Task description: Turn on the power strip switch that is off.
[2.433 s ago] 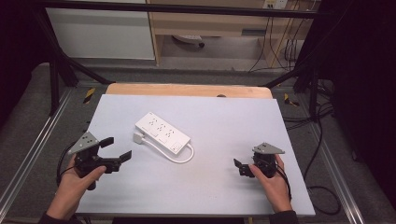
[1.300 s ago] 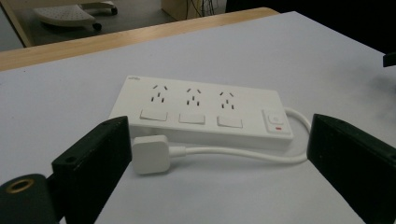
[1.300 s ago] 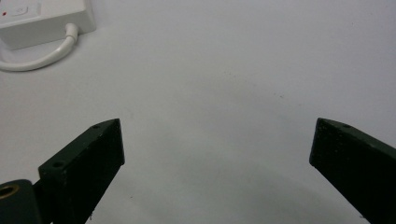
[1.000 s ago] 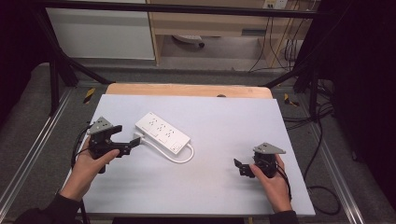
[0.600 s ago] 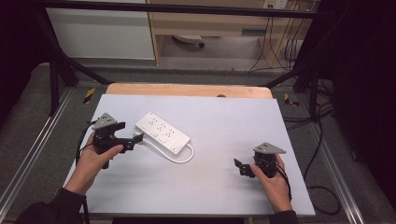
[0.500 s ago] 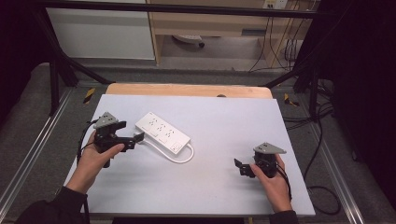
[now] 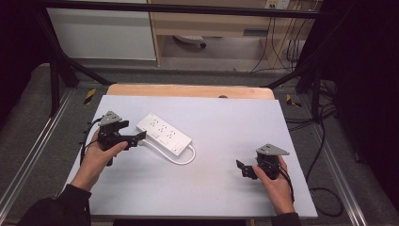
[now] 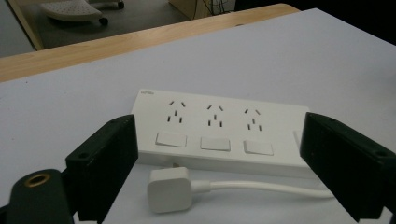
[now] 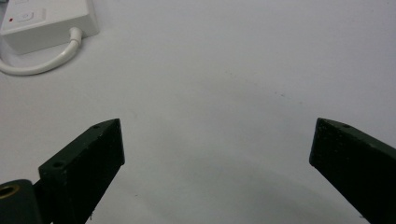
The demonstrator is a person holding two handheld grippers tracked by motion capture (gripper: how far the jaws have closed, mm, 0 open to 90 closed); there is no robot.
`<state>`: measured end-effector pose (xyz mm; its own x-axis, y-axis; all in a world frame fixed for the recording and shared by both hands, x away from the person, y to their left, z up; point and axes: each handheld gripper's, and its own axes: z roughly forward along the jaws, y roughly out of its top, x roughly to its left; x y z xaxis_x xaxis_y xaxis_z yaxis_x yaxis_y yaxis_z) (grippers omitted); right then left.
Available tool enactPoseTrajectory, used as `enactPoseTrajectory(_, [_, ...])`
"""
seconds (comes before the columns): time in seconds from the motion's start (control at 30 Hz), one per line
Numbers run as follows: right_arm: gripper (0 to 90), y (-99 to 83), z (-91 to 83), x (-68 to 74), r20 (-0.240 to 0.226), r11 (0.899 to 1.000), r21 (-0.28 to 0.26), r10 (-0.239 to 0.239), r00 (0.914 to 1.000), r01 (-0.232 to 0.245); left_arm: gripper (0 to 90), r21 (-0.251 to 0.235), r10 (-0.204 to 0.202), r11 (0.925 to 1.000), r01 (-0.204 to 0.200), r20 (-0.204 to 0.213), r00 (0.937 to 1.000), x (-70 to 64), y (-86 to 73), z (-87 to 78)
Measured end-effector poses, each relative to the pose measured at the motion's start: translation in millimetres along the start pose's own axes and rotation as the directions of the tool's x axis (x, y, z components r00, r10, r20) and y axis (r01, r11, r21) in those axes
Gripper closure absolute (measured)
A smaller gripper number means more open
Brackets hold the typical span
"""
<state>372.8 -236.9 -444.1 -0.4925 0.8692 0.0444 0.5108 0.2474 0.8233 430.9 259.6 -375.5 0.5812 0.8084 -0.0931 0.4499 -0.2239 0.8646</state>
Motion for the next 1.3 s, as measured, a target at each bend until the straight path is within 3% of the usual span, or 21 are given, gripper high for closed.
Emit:
enactPoseTrajectory(0.73, [4.0, 0.3, -1.0, -0.3, -0.005, 1.000, -0.001, 0.002, 1.0000, -0.002, 31.4, 0.050, 0.047, 0.9977, -0.047, 0.001, 0.9989, -4.7, -2.5, 20.1])
enactPoseTrajectory(1.3, [4.2, 0.2, -1.7, -0.7, -0.004, 1.000, -0.003, 0.004, 1.0000, -0.004, 47.3, 0.096, 0.038, 0.9947, -0.036, -0.017, 0.9991, 3.0, -8.3, 33.8])
